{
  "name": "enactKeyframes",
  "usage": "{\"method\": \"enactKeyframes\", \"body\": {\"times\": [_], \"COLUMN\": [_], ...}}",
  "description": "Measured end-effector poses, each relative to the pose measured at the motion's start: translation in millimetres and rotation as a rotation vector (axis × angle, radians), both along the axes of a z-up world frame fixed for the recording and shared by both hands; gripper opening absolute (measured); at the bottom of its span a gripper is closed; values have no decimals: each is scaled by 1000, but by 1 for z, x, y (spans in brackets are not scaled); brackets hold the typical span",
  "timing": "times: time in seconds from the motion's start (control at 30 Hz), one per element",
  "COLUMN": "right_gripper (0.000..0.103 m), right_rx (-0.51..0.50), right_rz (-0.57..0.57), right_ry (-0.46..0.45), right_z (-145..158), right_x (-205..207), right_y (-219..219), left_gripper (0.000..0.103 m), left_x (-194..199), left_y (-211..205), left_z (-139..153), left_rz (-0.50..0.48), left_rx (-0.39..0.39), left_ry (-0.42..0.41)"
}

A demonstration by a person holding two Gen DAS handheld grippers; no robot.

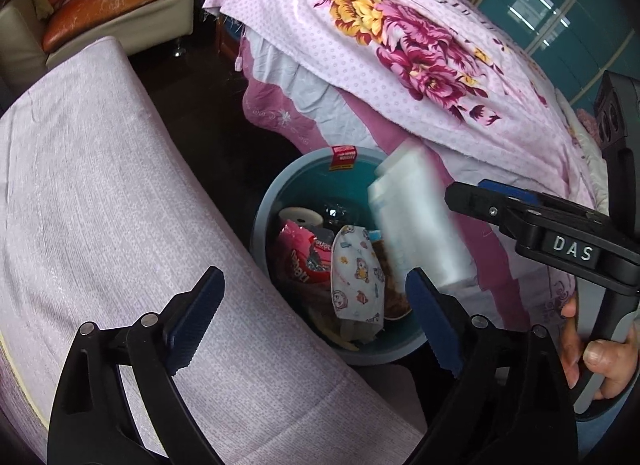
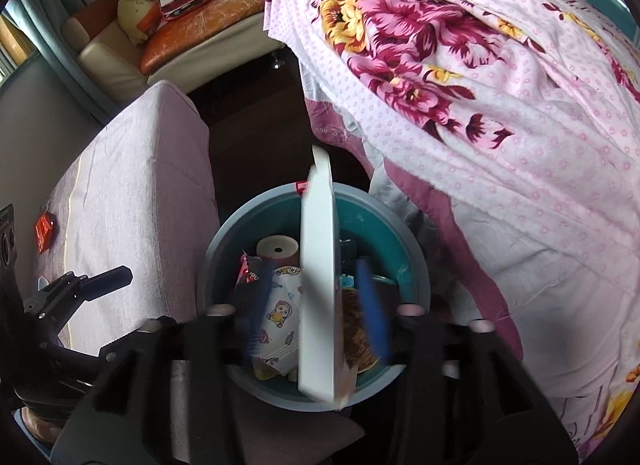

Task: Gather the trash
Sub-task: 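Carry mask and medicine box over the teal bucket and open both tools, then move both tools back over the red wrapper and white plastic cup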

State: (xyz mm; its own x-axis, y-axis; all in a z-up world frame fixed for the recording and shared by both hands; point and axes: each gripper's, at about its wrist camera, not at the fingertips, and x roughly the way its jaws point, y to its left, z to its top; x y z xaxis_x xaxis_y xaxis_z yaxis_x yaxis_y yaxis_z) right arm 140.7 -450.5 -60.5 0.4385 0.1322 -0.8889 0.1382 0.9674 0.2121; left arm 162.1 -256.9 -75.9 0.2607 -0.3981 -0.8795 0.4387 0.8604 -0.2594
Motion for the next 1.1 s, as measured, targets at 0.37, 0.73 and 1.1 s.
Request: {"method": "enactKeyframes", "body": {"times": [0.37, 0.73, 1.1], "right_gripper": [75, 76, 76], "right_rx": [-21, -49, -94], "right_rz": [5, 52, 128], "right_ry": [31, 18, 1], "right_z": [8, 27, 48], "right_x": [-7, -16, -21], "right_y": [16, 54, 108], "left_gripper": [92, 93, 96], "left_x": [-11, -25, -38], "left_y": [29, 73, 134], "left_z": [6, 17, 27], "left_rz": [36, 90, 189], "left_rx": [-28, -63, -95], "left_ry": [3, -10, -42]}}
